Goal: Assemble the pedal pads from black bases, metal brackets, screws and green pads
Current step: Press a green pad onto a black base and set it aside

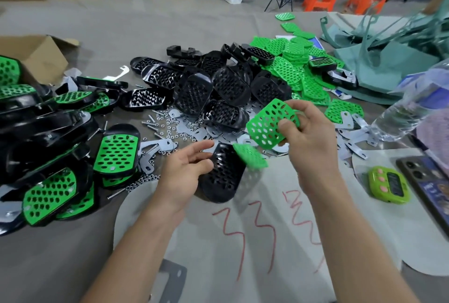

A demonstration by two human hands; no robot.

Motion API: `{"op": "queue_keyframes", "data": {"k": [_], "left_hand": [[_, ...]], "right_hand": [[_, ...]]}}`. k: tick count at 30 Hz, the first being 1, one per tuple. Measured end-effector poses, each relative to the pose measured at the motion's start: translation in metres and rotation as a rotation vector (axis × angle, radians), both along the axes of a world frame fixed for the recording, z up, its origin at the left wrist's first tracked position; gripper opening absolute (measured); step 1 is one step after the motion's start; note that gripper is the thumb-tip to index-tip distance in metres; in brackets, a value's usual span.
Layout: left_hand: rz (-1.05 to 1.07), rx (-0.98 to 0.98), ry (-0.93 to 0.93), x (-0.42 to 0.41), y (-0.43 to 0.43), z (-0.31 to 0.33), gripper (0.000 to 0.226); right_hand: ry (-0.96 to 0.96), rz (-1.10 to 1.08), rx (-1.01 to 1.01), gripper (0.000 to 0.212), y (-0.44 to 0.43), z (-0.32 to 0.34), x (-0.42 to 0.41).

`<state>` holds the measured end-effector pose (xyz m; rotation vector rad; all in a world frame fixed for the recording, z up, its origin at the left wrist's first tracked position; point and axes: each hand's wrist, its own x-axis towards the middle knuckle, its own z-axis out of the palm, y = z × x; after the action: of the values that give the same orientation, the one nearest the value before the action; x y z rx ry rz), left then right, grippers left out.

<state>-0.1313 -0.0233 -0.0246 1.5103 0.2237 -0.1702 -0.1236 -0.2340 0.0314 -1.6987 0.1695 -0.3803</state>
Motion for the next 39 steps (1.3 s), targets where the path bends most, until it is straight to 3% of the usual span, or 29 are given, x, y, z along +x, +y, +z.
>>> {"op": "queue_keyframes", "data": {"k": [4,10,19,23,26,30,32,37,39], "left_hand": [[-0.020,-0.098,0.042,-0.006,0.006,-0.001,0.052],[0.000,-0.115,0.053,-0.007,0.015,0.006,0.056],[-0.038,-0.051,0.034,-0.005,0.032,0.006,0.056],[-0.207,-0.015,-0.014,-0.011,0.037,0.006,0.083],[-0.303,0.057,-0.071,-0.011,0.040,0.005,0.100],[-0.308,0.079,-0.083,-0.009,0.041,0.003,0.102],[-0.314,0.087,-0.073,-0.010,0.041,0.002,0.102],[-0.411,0.074,-0.050,-0.010,0.040,-0.001,0.104],[-0.447,0.050,-0.042,-0.008,0.039,-0.002,0.104]], "right_hand": [[0.077,0.058,0.088,0.025,0.018,-0.005,-0.016],[0.204,0.263,0.253,0.022,0.041,-0.011,-0.034],[0.289,0.298,-0.006,0.031,0.055,-0.030,-0.034],[0.287,0.263,0.096,0.048,0.045,-0.027,-0.036],[0.274,0.215,0.177,0.038,0.037,-0.023,-0.034],[0.240,0.344,0.187,0.027,0.035,-0.013,-0.032],[0.248,0.417,0.063,0.035,0.035,-0.008,-0.030],[0.278,0.541,-0.539,0.039,0.046,0.005,-0.013],[0.294,0.554,-0.659,0.045,0.056,0.007,-0.009]]}}
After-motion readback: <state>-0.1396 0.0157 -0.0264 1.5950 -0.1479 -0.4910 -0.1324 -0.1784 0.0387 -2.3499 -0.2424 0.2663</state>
